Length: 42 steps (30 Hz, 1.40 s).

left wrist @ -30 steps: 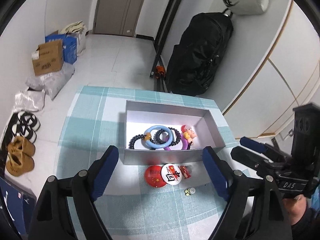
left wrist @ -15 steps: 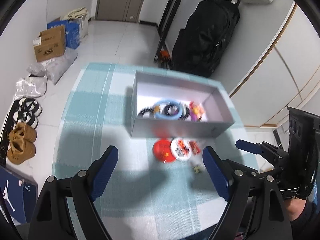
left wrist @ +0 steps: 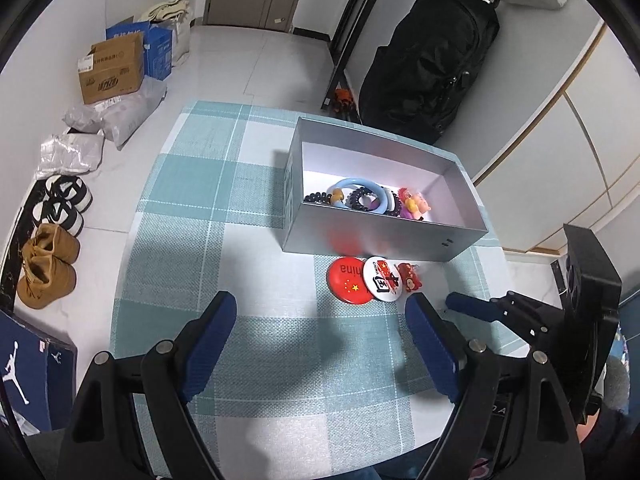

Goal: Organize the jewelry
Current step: 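Raise both grippers out of the box toward the remaining small items, then grasp the small white bead with the right gripper while the left gripper grasps the clear pacifier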

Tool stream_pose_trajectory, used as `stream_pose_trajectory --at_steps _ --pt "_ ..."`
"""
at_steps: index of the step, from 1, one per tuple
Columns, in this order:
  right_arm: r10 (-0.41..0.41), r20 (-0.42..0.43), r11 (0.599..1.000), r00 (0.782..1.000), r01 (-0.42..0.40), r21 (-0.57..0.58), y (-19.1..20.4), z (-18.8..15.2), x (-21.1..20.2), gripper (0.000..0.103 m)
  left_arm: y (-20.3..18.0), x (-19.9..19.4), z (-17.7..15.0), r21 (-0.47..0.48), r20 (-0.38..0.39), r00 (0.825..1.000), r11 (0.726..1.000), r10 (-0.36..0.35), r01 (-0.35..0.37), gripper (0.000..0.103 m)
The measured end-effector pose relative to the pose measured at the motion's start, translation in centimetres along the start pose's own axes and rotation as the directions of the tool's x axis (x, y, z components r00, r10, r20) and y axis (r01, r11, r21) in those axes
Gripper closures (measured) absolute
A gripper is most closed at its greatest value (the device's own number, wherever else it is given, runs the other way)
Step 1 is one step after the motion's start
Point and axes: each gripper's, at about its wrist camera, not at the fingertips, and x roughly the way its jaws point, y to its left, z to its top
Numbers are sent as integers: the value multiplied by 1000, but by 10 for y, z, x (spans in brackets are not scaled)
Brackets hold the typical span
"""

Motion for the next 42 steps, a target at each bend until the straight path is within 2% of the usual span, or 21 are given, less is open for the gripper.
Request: stream_pose_trajectory --at_steps 2,4,6,8,10,12,16,21,26,31,38,42 --pt "-4 3 1000 1000 4 -20 3 0 1 54 0 -1 0 5 4 1000 1000 -2 2 20" --pt "-19 9 999 1000 19 -49 8 0 3 64 2 -1 1 3 6 1000 1000 -4 4 20" --pt "-35 14 996 999 36 -79 14 0 4 69 3 -2 1 -3 9 1000 1000 -11 11 20" --pt "-54 19 993 998 56 -108 18 0 5 71 4 -4 2 -3 17 1000 1000 -11 11 20" --pt "-66 22 988 998 69 -139 23 -1 7 83 4 -7 2 -4 32 999 1000 -4 5 20" --pt "-76 28 984 997 80 -162 29 -3 10 87 4 -10 3 1 51 999 1000 -7 7 20" --pt "-62 24 986 998 65 -154 27 -4 9 88 2 -11 4 5 70 997 1000 -12 11 20" --pt "-62 14 991 998 63 -116 16 1 8 88 -7 -2 3 30 55 998 1000 -10 8 20" --pt "-57 38 998 998 56 20 -16 3 -7 88 -35 10 -1 131 12 999 991 -41 39 20" --pt "-43 76 989 996 32 141 -45 1 -31 88 -56 19 -4 190 -16 999 981 -42 45 20" --pt "-46 147 981 988 17 192 -61 -1 -62 88 -72 26 -2 237 19 1000 971 17 -21 20" --pt "-36 164 974 986 -2 225 -69 -1 -70 88 -83 39 -3 268 2 999 962 47 -46 20"
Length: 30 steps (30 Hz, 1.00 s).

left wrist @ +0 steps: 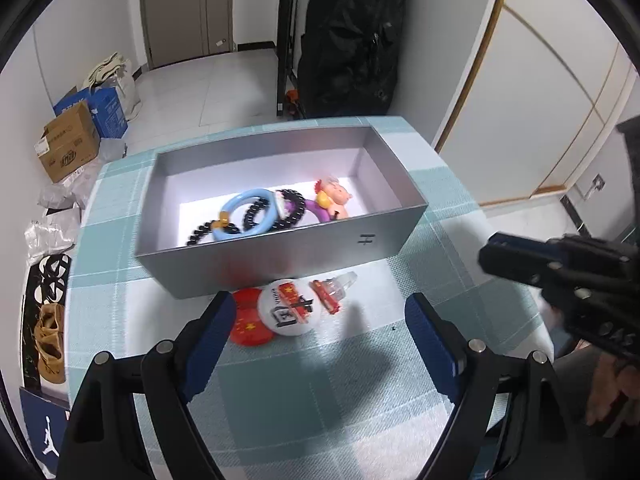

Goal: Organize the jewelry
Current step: 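Grasp the small white bead with the right gripper while the left gripper grasps the clear pacifier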

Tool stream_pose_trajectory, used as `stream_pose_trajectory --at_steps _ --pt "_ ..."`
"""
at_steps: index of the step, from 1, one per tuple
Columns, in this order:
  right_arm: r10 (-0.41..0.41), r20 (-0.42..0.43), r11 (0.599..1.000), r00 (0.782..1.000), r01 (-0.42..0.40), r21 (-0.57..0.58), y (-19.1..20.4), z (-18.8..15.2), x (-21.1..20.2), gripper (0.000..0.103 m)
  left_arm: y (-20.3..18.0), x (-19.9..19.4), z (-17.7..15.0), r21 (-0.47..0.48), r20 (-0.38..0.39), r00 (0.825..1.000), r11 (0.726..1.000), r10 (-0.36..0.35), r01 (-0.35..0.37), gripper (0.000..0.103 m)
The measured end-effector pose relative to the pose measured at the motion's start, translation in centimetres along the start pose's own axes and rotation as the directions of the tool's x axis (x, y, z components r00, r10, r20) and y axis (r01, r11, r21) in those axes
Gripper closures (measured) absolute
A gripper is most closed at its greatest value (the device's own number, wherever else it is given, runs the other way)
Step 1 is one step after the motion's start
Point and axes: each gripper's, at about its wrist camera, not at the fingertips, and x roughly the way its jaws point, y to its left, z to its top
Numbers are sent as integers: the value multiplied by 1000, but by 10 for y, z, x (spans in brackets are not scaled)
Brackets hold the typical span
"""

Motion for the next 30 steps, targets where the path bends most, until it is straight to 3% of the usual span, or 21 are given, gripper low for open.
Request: stream_pose_trajectory --at_steps 7,12,16,19,26,30 --pt "33 21 999 999 -34 36 -14 4 -12 92 -4 14 1 6 -46 999 1000 27 -27 35" --pt "58 4 997 998 -58 47 -16 3 -8 92 -8 29 0 17 -88 995 999 52 -50 55" --pt "72 12 996 997 -73 52 -17 3 -11 92 -17 29 1 71 -75 993 994 93 -88 63" --pt "78 13 995 997 -79 59 -18 3 -12 92 -26 29 -3 134 -70 988 983 138 -127 76" --pt "79 6 995 997 -79 56 -17 3 -10 92 -39 25 -10 207 -52 989 971 135 -121 78" --pt "75 4 995 997 -75 65 -19 3 -8 92 -35 15 -10 148 -74 997 989 38 -26 78"
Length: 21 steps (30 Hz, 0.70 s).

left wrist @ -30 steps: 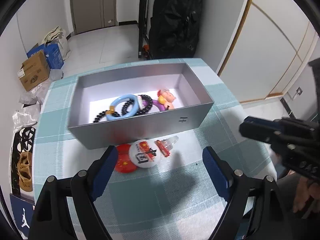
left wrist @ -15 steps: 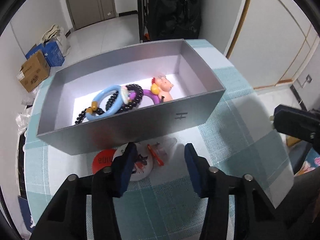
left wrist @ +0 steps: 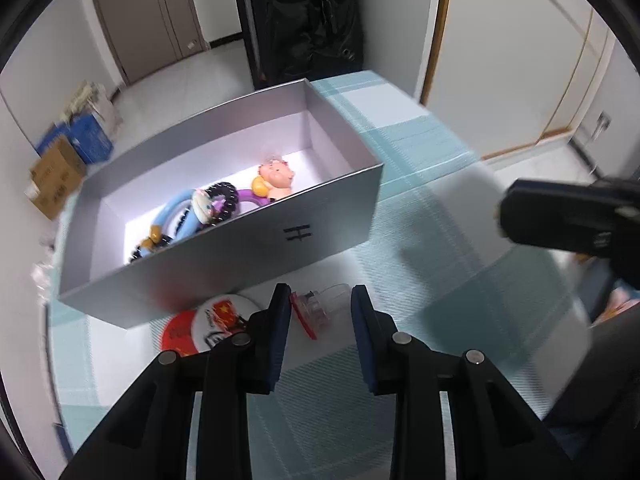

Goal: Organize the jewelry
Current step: 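Grasp the small white bead with the right gripper while the left gripper grasps the clear pacifier, then drop the clear pacifier into the box with the left gripper while the right gripper drops the white bead in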

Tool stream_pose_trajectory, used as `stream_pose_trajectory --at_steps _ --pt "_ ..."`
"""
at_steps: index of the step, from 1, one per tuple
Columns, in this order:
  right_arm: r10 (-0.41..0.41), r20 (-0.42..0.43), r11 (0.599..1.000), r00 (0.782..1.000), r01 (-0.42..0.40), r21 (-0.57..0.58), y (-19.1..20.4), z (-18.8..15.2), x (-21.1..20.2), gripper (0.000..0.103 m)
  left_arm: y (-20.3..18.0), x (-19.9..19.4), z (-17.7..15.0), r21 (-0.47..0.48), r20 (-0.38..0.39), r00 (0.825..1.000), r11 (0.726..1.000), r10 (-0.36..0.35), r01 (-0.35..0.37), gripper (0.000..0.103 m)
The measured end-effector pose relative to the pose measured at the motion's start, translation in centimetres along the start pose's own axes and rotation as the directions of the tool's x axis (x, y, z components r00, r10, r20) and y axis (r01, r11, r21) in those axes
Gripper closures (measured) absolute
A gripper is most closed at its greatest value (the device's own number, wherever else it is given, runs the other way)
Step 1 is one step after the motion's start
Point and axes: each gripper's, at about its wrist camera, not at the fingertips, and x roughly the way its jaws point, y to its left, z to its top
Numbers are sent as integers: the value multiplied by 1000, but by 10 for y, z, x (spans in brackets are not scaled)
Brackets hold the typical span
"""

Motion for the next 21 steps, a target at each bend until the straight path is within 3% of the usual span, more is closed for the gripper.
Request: stream_pose_trajectory --at_steps 5,21 --pt "-1 0 1000 1000 1 13 -2 2 3 92 10 -21 -2 -56 36 996 995 -77 79 78" --pt "16 41 1000 999 -15 -15 20 21 8 92 51 -56 23 -210 181 969 955 -171 208 78"
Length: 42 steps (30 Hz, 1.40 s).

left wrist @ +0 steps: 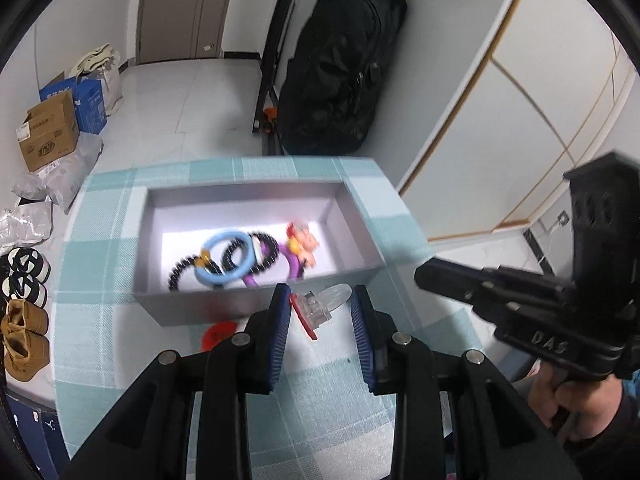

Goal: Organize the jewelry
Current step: 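Drop the clear pacifier into the box with the left gripper while the right gripper drops the white bead in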

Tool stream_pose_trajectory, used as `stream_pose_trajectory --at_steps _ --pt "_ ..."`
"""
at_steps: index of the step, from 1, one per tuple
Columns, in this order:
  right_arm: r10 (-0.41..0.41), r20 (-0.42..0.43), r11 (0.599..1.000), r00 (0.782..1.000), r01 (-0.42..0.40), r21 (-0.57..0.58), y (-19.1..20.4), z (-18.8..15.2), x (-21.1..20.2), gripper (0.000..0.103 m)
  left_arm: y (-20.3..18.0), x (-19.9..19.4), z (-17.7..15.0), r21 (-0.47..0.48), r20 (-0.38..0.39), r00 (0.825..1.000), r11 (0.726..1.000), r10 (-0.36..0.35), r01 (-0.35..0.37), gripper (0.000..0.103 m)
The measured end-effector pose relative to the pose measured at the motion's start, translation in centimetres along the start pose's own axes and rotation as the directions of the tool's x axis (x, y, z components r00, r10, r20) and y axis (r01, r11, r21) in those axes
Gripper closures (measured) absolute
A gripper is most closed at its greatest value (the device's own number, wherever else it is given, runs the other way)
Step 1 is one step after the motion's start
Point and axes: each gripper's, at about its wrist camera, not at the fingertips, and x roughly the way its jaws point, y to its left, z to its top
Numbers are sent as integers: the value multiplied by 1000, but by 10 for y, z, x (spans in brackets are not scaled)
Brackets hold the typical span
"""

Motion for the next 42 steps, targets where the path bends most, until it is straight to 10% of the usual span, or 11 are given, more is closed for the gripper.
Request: stream_pose_trajectory --at_steps 42 --pt "124 1 992 992 -124 32 3 64 65 92 70 53 51 -224 -77 992 971 -101 81 78"
